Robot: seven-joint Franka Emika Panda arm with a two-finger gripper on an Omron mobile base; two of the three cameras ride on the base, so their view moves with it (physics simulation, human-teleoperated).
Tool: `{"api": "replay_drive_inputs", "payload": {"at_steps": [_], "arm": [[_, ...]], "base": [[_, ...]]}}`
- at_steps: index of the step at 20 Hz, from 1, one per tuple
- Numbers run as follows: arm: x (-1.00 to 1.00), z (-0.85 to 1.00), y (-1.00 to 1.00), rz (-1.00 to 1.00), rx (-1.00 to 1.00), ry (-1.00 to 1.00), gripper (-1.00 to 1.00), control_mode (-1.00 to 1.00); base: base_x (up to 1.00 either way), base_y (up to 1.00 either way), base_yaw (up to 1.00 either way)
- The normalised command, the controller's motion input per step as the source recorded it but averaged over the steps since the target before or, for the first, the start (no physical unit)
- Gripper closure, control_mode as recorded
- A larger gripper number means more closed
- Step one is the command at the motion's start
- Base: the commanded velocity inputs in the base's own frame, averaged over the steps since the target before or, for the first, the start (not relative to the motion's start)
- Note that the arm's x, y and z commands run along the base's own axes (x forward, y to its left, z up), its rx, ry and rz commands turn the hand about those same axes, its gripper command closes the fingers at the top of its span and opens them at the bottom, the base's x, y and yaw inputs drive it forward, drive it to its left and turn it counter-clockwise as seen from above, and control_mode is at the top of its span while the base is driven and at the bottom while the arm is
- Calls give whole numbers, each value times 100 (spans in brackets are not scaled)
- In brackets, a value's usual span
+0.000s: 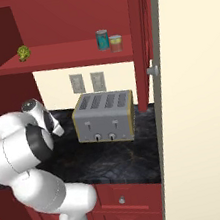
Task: Pick the cans from the counter and place them in their designated side in the cabinet.
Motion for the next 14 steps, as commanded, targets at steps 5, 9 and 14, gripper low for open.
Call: {"api": "replay_drive_inputs", "payload": {"at_steps": [5, 9, 14], "arm": [[-11, 22, -4, 11, 0, -6, 100, -100], [-13, 24, -4, 12, 0, -7, 100, -100], [-15, 24, -3, 13, 0, -7, 100, -100]], "base": [[0, 0, 0], [0, 0, 0], [0, 0, 0]]}}
